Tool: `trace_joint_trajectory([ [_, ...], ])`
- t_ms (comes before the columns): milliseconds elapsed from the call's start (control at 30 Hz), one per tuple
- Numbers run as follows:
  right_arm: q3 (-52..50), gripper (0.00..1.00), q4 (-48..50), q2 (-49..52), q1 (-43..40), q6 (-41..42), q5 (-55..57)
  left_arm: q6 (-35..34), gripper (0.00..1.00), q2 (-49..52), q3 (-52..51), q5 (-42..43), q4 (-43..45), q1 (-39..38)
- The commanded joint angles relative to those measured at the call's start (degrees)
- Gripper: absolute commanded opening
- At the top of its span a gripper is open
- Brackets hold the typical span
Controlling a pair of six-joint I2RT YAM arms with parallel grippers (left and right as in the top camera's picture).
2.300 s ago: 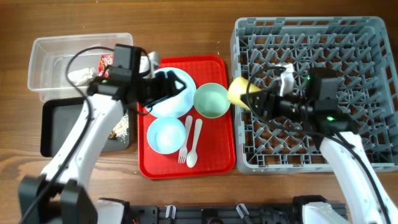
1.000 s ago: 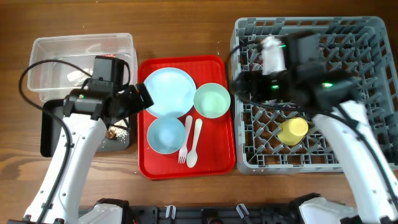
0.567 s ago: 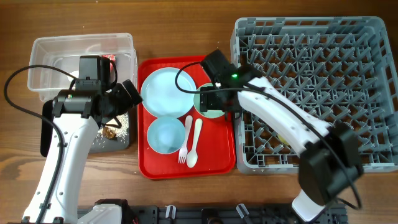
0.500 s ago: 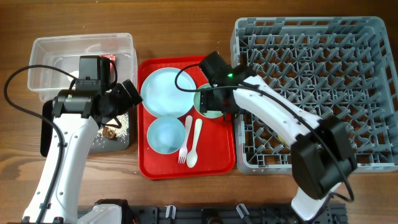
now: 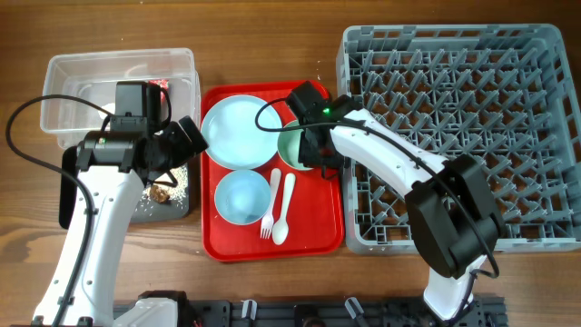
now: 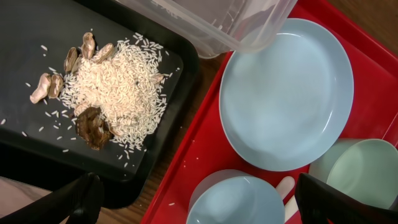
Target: Sort waste into correct bins and load items into the dishwasher rack
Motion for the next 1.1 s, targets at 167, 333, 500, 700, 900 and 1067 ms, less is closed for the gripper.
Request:
trace_joint_trajectory([
  [167, -0.15, 0.09, 0.33, 0.66, -0.17, 5.27, 2.93, -0.98, 1.00, -0.79, 0.15, -0.96, -0.04, 0.26],
  [333, 0.02, 0.04, 1.40, -0.26, -0.24, 5.49, 6.51, -0.98, 1.00, -0.79, 0.15, -0.94, -0.04, 0.26],
  [500, 2.64, 0.04, 2.82, -7.91, -2.32, -2.64, 8.07, -0.98, 1.00, -0.79, 0.15, -0.94, 0.02, 0.26],
  [700, 4.90, 0.04, 10.84, -19.93, -9.79, -19.26, 14.58, -0.98, 1.00, -0.79, 0.15, -0.96, 0.04, 0.26],
  [900, 4.85, 0.05, 20.70, -21.38, -17.18, -37.92, 41.57, -0.98, 1.00, -0.79, 0.15, -0.94, 0.39, 0.28],
  [1067, 4.61, 0.04, 30.14, -19.56, -21.27, -59.60, 50.71, -0.98, 1.00, -0.79, 0.15, -0.94, 0.66, 0.26],
])
